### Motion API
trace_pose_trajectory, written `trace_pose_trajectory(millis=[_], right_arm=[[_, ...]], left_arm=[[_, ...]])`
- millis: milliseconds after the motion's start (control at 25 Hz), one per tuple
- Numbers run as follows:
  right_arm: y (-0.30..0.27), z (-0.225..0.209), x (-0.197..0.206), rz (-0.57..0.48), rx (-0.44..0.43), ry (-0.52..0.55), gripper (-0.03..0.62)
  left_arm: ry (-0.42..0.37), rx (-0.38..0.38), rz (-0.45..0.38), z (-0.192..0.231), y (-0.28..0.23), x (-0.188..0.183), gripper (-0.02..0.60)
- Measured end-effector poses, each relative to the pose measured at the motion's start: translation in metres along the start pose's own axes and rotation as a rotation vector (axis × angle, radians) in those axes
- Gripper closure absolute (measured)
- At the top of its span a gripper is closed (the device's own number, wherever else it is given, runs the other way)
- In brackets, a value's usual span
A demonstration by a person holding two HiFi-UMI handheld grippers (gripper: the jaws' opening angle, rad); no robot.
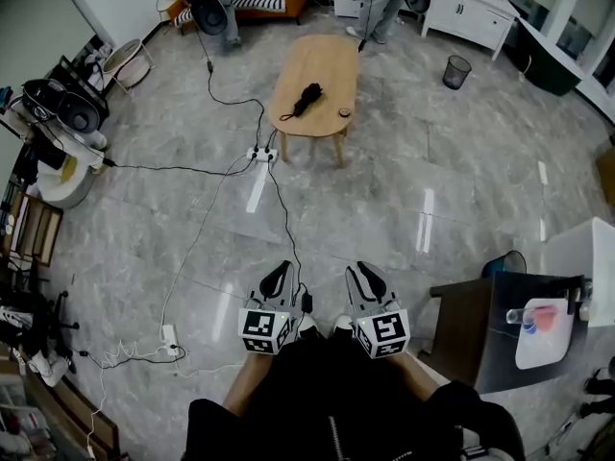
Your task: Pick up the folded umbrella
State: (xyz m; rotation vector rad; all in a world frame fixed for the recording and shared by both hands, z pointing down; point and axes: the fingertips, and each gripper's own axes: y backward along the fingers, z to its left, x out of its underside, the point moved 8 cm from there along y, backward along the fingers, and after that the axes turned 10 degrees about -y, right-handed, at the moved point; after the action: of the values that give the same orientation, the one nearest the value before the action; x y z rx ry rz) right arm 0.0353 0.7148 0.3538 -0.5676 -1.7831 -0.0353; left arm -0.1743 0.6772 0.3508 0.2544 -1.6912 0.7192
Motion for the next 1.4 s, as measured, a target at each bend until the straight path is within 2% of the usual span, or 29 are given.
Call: trace_pose_trajectory(millis=[120, 280, 400, 720, 1040, 1400], right_arm=[[-0.002, -0.001, -0.006, -0.019, -0.001, -0.01, 0.514], [-0.01, -0.008, -0.014, -0.024, -0.004, 0.002, 0.514], [-0.013, -0.017, -0.019, -0.043, 0.001, -0.01, 0.514], [-0.003, -0.025, -0.017, -0.049, -0.015, -0.038, 0.514], [-0.005, -0.034, -0.012, -0.034, -0.005, -0.06, 0.51], [-0.059, -0.037, -0.025, -0.015, 0.006, -0.053, 0.505]], left_arm=[[-0.015, 0.046, 0.004, 0.003, -0.006, -0.001, 0.565], [0.005, 0.008, -0.032, 0.011, -0.016, -0.01, 0.565], [0.006, 0.009, -0.048, 0.004, -0.026, -0.016, 0.565], [-0.002, 0.002, -0.047, -0.018, -0.028, -0.016, 0.565], [0.006, 0.015, -0.03, -0.018, -0.037, -0.015, 0.565], [-0.006, 0.064, -0.033, 0.017, -0.081, -0.019, 0.565]])
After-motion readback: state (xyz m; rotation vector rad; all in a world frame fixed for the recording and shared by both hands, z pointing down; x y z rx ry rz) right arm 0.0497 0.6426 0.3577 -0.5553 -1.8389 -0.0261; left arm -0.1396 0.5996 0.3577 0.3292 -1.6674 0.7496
